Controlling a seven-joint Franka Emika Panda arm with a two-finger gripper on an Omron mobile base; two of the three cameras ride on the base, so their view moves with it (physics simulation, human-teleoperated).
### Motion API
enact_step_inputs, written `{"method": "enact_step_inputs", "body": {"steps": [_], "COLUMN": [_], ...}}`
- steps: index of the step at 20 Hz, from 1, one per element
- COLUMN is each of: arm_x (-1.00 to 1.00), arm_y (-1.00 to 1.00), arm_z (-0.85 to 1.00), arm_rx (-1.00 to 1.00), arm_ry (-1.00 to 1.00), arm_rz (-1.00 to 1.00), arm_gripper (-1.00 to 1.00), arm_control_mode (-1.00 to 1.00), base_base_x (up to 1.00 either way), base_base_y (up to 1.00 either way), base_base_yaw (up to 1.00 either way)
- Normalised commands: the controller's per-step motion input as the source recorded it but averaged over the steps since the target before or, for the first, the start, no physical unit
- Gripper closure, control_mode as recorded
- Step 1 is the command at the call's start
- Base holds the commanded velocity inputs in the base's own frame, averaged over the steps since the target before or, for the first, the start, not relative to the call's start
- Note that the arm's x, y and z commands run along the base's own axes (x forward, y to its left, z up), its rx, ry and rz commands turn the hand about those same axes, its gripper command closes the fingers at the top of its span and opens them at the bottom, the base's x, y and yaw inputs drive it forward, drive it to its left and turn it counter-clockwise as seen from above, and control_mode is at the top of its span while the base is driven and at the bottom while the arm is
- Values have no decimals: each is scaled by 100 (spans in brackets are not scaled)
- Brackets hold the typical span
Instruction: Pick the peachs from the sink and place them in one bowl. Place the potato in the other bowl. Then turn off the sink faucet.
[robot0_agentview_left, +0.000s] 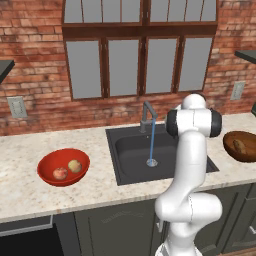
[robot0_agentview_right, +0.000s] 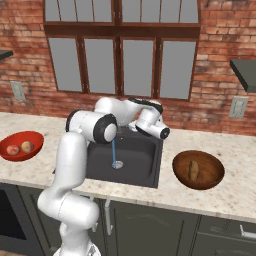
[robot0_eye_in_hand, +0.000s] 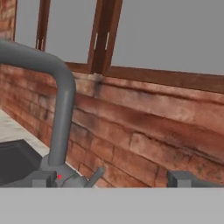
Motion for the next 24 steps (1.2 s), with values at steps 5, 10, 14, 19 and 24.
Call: {"method": "enact_step_inputs", "body": {"steps": [5,10,14,19,24], "arm_x": [0,16,38,47,48], "arm_y": [32,1,0,-6,-20], "arm_z": [-8,-26,-16,-13,-28], "arm_rx": [0,6,13,17,16], "arm_ry": [0,9,18,17,12], "arm_rz": [0,0,0,0,0], "arm_gripper": [-100,-100,-100,-100,-100], "arm_control_mode": [-100,-100,-100,-100,-100], "base_base_x": [0,0,0,0,0], "base_base_y": [0,0,0,0,0], "base_base_yaw": [0,0,0,0,0]}}
